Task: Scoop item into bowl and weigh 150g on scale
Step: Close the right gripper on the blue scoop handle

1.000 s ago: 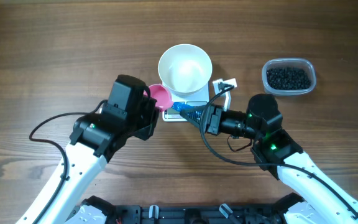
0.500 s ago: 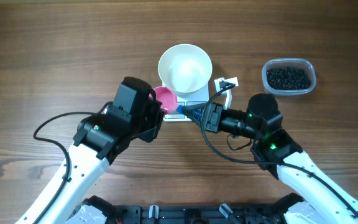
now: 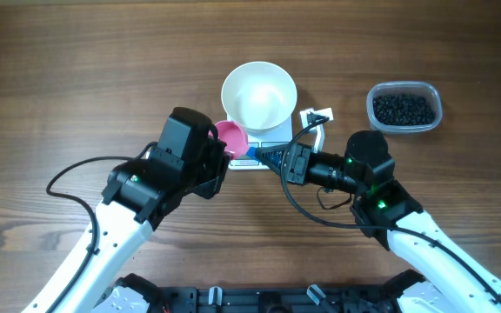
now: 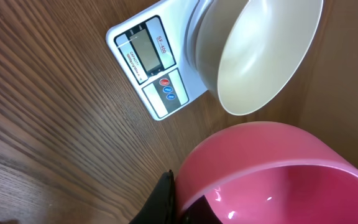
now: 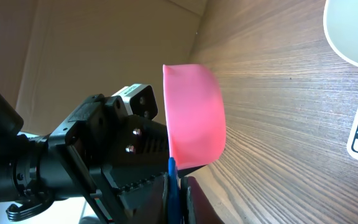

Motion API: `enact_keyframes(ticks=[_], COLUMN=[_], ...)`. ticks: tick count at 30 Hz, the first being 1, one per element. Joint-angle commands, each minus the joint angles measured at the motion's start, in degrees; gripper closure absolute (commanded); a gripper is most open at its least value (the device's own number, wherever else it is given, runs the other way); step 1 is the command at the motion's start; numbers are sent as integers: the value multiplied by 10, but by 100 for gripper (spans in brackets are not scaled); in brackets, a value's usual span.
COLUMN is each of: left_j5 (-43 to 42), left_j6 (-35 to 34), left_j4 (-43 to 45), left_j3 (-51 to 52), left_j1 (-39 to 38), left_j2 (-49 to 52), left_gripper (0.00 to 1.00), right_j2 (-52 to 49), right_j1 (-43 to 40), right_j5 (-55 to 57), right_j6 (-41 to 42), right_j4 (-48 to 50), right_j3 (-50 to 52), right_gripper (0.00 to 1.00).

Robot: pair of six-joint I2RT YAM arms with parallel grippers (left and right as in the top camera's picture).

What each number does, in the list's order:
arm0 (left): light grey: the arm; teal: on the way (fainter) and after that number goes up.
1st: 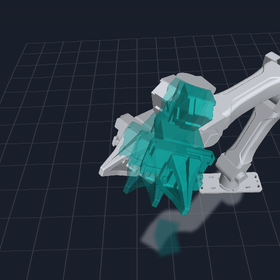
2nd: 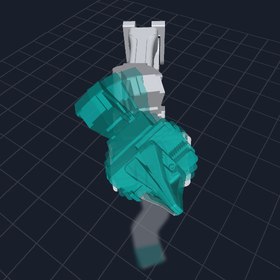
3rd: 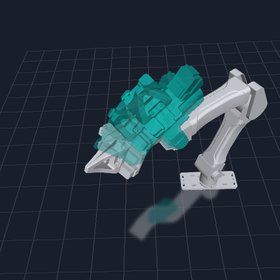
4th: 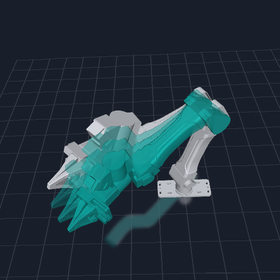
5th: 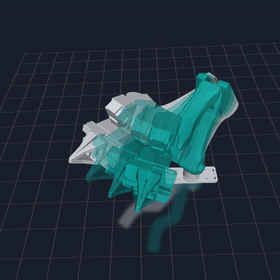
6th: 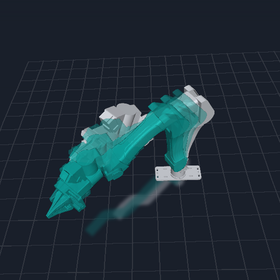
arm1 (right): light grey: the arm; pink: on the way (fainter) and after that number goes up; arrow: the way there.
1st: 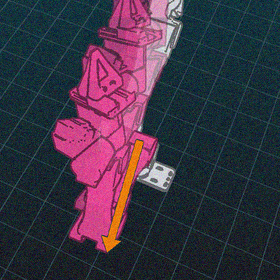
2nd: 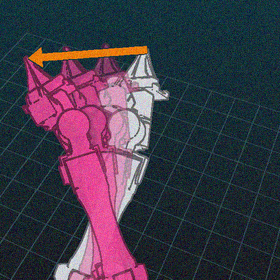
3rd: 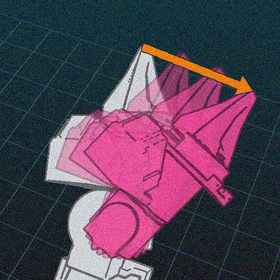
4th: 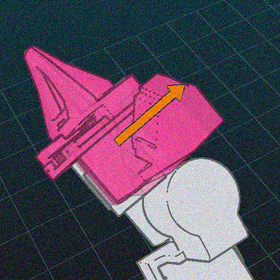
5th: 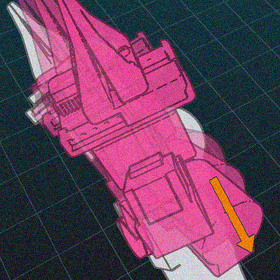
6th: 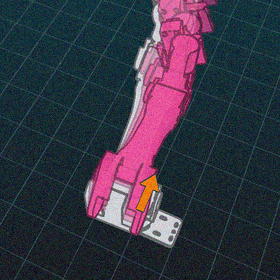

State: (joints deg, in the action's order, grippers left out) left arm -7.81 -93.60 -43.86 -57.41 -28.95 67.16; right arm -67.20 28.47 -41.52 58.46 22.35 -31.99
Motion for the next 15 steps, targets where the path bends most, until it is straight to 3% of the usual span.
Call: enact_keyframes(ticks=[1, 15], left_j5=[-2, 1], left_j6=[1, 1], left_j4=[-5, -5], left_j3=[-9, -9], left_j1=[-6, -6], left_j2=[-4, -4], left_gripper=[96, 96], right_j2=[0, 0], right_j1=[3, 6], right_j5=[-3, -25], right_j6=[1, 2], right_j4=[10, 10], right_j3=[-9, -9], right_gripper=[96, 94])
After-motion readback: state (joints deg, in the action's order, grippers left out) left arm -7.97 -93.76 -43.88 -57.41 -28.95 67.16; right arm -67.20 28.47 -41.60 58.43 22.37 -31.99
